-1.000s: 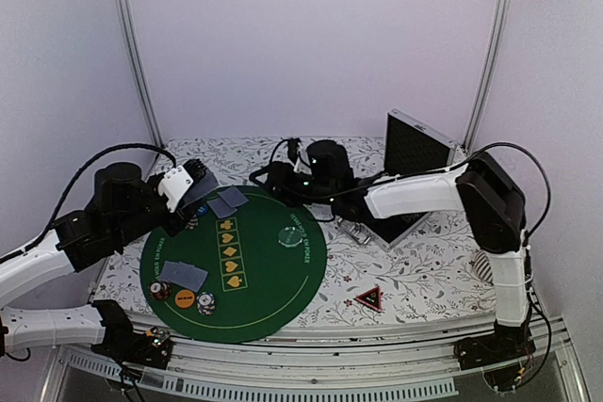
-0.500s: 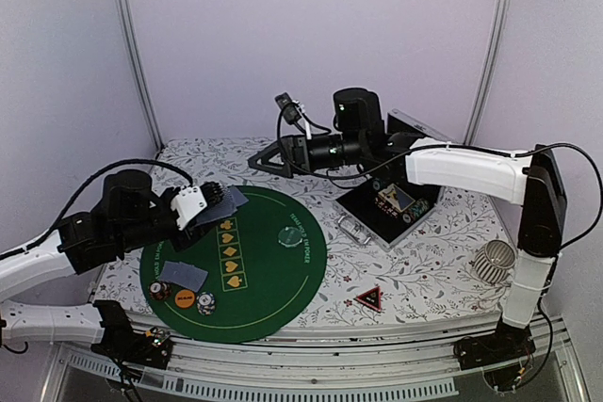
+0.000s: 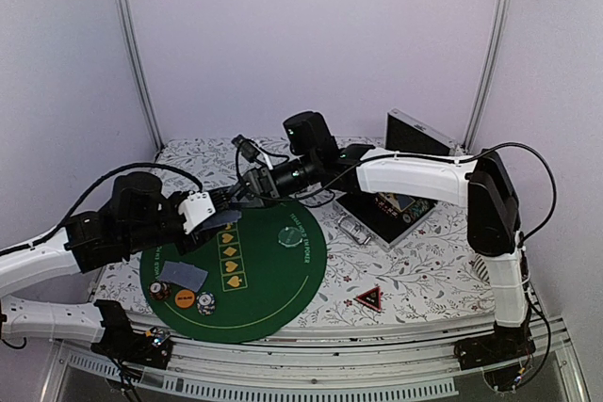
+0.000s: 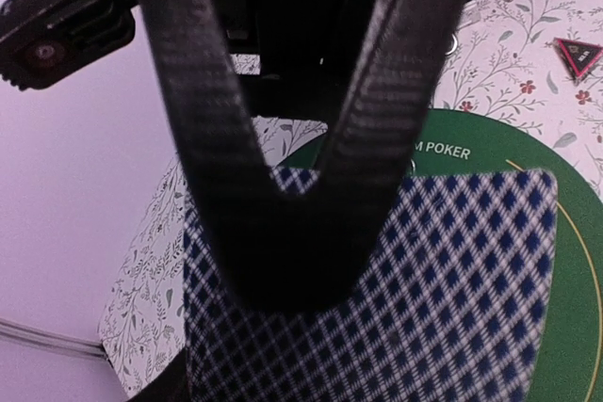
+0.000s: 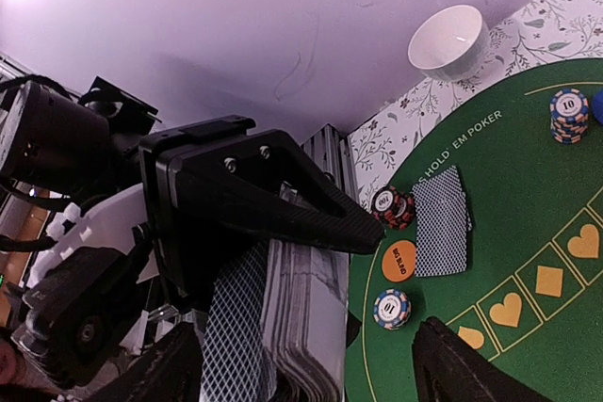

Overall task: Distribute texas hold em gaming equipment
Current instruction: Pass from the left arm to the right, then pass from the right arm to the left

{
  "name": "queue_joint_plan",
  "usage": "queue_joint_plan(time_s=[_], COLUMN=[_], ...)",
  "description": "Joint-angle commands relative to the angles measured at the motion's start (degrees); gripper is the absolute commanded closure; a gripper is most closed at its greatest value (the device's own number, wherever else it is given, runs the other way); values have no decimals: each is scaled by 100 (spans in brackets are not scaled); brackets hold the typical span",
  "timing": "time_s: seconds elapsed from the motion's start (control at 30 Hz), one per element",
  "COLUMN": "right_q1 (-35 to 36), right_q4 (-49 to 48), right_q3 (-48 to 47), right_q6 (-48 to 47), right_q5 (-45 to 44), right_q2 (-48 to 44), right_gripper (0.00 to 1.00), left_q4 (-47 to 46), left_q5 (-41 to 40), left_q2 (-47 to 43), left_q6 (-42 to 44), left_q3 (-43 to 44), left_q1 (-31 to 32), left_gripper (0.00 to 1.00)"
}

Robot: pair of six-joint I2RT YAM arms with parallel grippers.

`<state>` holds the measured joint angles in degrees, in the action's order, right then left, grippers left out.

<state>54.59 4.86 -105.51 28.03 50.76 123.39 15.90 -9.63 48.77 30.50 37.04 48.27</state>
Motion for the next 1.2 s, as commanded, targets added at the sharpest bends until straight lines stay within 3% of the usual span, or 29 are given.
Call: queue_joint_plan(time_s=[0.0,0.33,0.43,0.53,0.73,1.17], right_q1=[95,121,115,124,177,245], right_q4=[115,111,118,121,244,485], right_q3=[-424,-508,-473,-466,-392,-357], right_q6=[126,220,180,154,-19,-206], right_q5=[562,889,859,907,957,884], right_q2=[375,465,395,351,201,112], right_gripper=[28,84,97,97,97,95], left_q4=[-59,-61,-5,53,64,82], left_q5=[-14,21,300,367,-64,224], left_q2=[-96,-60,-65,-48,65,37], left_q6=[61,-11,-118,-219,-213,-304], left_q3=[87,88,84,68,55,99], left_q1=[73,74,72,75,70,70], left_gripper=[49,49,33,19,18,43])
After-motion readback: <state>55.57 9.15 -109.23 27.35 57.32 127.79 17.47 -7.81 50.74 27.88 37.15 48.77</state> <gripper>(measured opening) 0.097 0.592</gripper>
